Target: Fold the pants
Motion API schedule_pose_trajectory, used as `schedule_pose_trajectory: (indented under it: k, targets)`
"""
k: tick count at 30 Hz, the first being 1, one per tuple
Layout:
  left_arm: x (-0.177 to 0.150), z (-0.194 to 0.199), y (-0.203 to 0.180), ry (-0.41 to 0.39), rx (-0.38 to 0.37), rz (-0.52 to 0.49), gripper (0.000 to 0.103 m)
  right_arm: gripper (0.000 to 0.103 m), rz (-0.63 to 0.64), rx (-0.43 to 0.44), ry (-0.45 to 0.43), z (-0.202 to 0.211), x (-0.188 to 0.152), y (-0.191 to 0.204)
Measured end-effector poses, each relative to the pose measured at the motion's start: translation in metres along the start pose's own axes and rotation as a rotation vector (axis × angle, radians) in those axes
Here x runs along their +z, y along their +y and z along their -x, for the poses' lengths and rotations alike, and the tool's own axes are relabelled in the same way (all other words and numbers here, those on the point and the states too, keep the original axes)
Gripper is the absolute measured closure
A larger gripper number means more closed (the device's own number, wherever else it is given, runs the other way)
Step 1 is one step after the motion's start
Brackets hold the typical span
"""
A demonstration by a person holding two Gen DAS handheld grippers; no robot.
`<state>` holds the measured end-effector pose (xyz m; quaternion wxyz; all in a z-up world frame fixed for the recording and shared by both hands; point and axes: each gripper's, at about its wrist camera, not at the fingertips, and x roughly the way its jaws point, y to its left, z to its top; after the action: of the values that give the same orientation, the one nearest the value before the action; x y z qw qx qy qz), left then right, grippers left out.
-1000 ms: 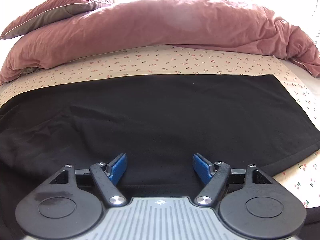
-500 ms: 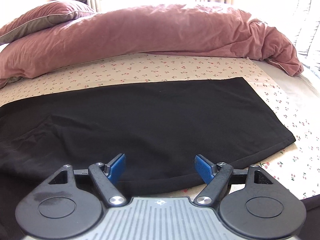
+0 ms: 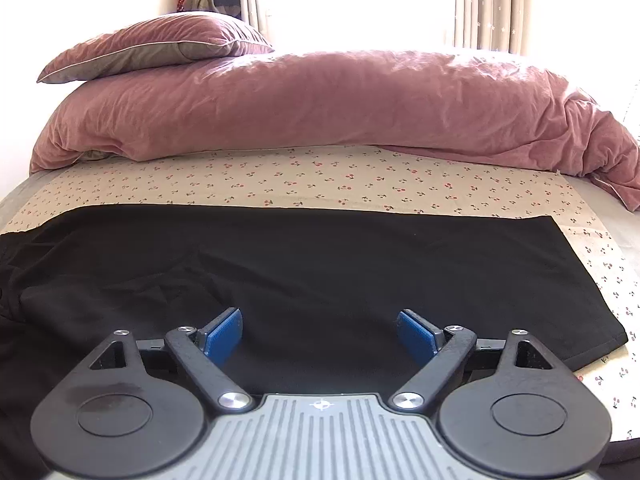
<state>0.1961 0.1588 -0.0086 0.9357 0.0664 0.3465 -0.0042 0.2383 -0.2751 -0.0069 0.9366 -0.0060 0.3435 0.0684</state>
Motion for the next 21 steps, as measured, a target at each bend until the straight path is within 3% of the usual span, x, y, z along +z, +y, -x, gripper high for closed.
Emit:
schedule_pose_trajectory:
  k: [6, 9, 15, 21]
  targets:
    - [0.012, -0.02, 0.003, -0.017, -0.009, -0.039, 0.013, 0.017, 0.001, 0.017, 0.016, -0.018, 0.004, 0.004]
    - [0.022, -0.038, 0.007, -0.028, -0.026, -0.077, 0.012, 0.016, 0.062, 0.039, 0.023, -0.039, 0.012, 0.008]
    - [0.054, -0.093, 0.019, -0.068, -0.053, -0.195, 0.012, 0.016, 0.153, 0.043, 0.063, -0.102, 0.045, 0.007]
    - [0.077, -0.156, 0.034, -0.063, -0.096, -0.202, 0.015, 0.017, 0.235, 0.052, 0.083, -0.161, 0.073, 0.004]
